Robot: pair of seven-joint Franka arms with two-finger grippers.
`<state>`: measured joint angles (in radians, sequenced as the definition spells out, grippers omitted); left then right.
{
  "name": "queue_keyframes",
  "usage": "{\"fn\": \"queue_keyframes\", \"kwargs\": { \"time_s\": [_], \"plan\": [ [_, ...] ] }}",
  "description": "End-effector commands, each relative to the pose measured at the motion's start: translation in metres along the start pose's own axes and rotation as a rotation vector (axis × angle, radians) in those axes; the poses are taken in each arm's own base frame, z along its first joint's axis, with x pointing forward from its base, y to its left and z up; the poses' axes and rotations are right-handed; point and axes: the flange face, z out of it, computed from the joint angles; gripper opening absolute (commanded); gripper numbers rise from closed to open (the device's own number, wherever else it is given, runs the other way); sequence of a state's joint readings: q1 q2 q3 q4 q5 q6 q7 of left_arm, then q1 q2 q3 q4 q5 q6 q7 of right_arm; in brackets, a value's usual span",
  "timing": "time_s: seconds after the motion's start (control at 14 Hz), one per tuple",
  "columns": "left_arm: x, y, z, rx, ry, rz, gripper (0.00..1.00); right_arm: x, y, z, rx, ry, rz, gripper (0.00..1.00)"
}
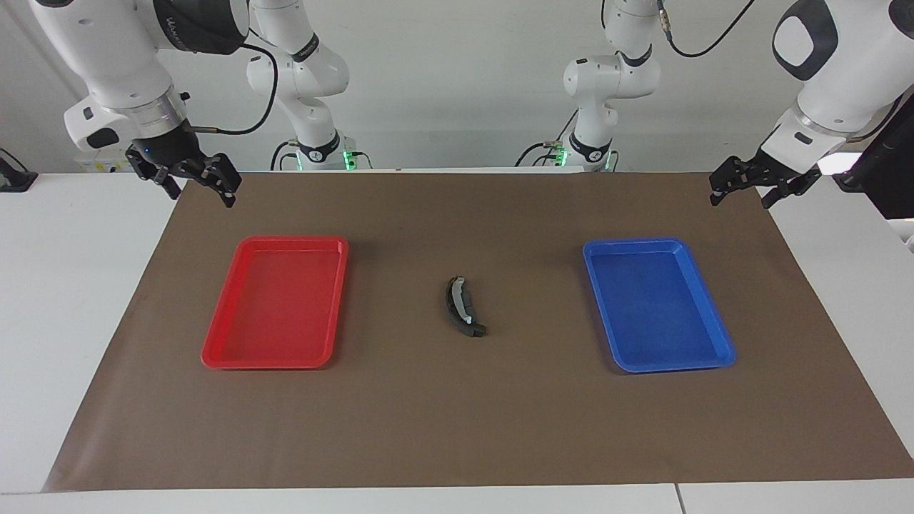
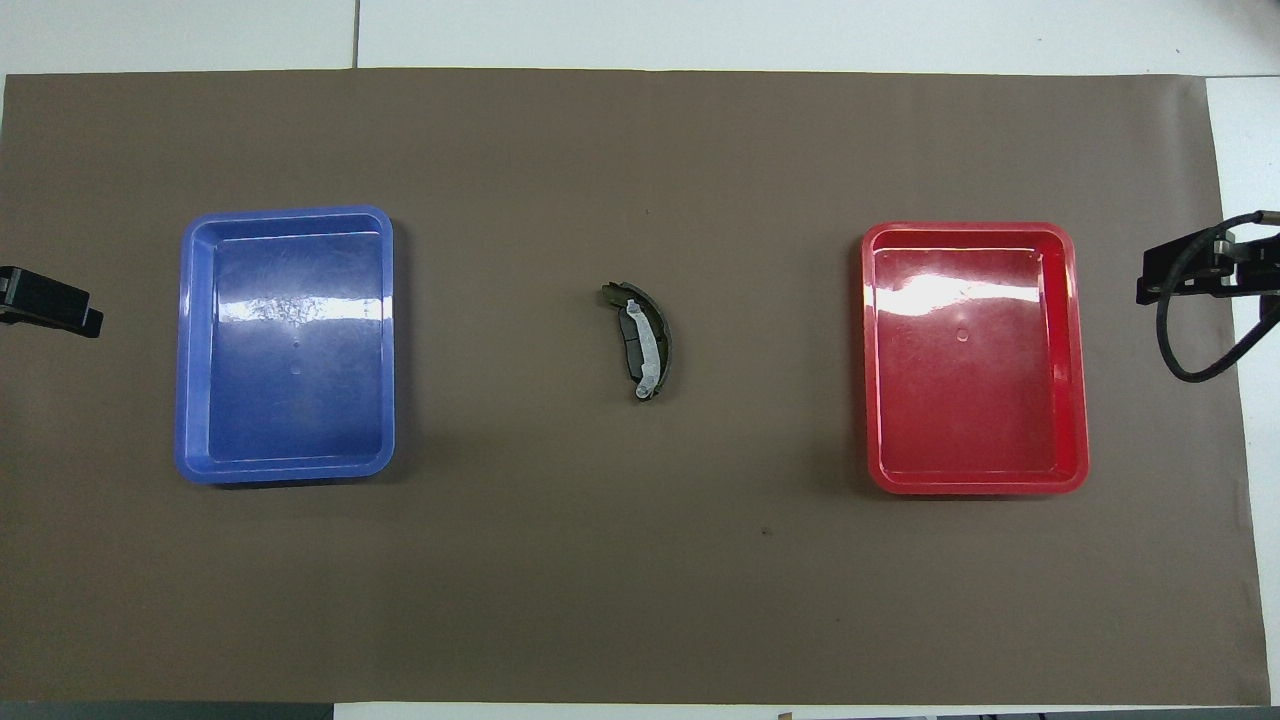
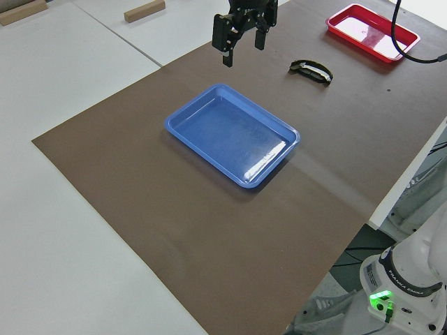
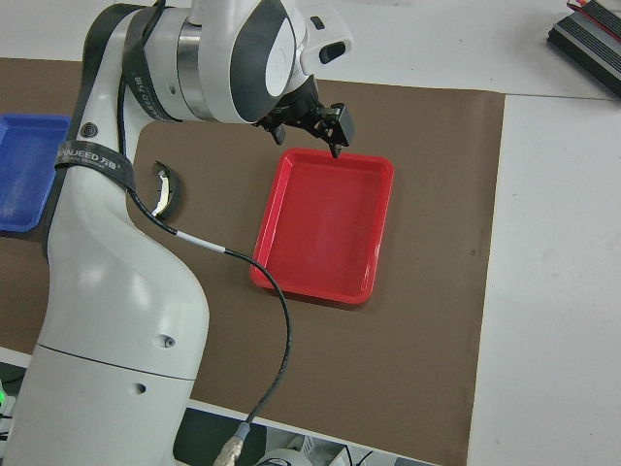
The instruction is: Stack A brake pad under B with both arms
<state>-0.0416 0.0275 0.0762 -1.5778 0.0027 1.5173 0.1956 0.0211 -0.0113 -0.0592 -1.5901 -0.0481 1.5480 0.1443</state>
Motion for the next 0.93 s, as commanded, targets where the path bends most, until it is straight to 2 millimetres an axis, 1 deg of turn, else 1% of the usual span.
{"fn": "queue_keyframes", "kwargs": {
  "time_s": [0.0, 0.14, 0.36, 0.5, 0.57, 0.86],
  "plan": [
    [-0.004, 0.0, -0.003, -0.009, 0.004, 0.001, 1.0, -0.003, -0.004, -0.006, 0.017, -0.01, -0.023, 1.0],
    [-0.004, 0.0, -0.004, -0.009, 0.005, 0.001, 1.0, -0.005, -0.006, -0.012, 0.044, -0.034, -0.022, 1.0],
    [-0.004, 0.0, -0.004, -0.009, 0.005, 0.001, 1.0, -0.003, -0.009, -0.011, 0.041, -0.015, -0.028, 1.0],
    [-0.004, 0.0, -0.003, -0.009, 0.004, 0.001, 1.0, -0.005, -0.02, -0.011, 0.006, -0.004, -0.054, 1.0],
    [-0.004, 0.0, -0.003, -0.009, 0.004, 0.001, 1.0, -0.004, -0.022, -0.011, 0.001, 0.005, -0.06, 1.0],
    [-0.004, 0.0, -0.004, -0.009, 0.005, 0.001, 1.0, -0.004, -0.023, -0.011, 0.003, 0.009, -0.062, 1.0]
  ]
}}
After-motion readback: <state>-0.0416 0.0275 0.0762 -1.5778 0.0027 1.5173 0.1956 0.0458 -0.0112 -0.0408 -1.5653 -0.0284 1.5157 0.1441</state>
